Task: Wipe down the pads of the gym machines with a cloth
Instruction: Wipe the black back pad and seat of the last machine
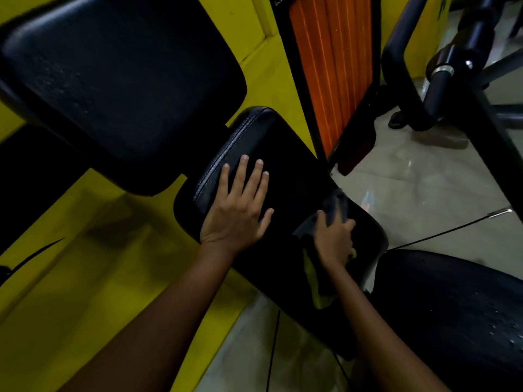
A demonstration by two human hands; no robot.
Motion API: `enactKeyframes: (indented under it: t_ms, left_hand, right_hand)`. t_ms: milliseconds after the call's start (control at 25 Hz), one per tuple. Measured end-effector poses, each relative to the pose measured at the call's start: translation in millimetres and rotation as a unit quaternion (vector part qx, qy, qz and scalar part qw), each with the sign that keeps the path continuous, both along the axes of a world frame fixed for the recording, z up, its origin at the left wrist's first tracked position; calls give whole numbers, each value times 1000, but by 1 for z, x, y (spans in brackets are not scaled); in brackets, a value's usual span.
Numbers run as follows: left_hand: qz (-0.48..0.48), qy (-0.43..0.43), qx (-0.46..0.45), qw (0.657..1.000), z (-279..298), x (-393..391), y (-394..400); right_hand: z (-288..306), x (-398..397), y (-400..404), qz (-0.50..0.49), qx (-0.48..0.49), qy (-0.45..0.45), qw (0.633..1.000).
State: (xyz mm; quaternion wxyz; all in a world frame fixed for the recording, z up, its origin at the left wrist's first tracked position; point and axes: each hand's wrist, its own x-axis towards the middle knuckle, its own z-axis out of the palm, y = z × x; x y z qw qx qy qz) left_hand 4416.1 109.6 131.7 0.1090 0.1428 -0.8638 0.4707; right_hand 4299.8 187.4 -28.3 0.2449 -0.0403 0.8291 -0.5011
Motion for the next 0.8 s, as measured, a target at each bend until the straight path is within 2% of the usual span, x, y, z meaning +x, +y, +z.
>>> enactKeyframes:
  t_ms: [120, 160, 200, 240, 320, 360, 440, 640, 720, 800]
  left_hand:
    - [-2, 0, -7, 1000, -1, 0, 0]
    - [0, -3, -13, 1000, -1, 1, 0]
    - [1, -4, -17, 1000, -1, 0, 1]
    - [2, -5, -19, 1000, -1, 0, 1]
    - [3, -5, -23, 1000, -1, -1, 1]
    - [3, -4, -24, 1000, -1, -1, 1]
    - [3, -3, -20, 1000, 0, -1, 2]
    - [7, -2, -19, 1000, 0, 0, 3]
    - [13, -1, -23, 1000, 0, 0, 3]
    - [14, -6, -31, 999, 0, 0, 3]
  right_hand:
    - [16, 75, 10, 60, -87, 187, 977]
    - [8, 90, 18, 77, -102, 221, 967]
    - [-7, 95, 26, 81, -94, 223, 967]
    - [-26, 92, 34, 70, -64, 186, 978]
    - [-62, 76, 48, 34, 26, 26, 999]
    - [-72, 67, 54, 26, 59, -55, 996]
    - [-72, 60, 56, 7, 84, -126, 988]
    - [-2, 122, 37, 20, 10, 0, 1000]
    - [0, 141, 46, 40, -29, 58, 997]
    - [-21, 133, 55, 36, -9, 53, 998]
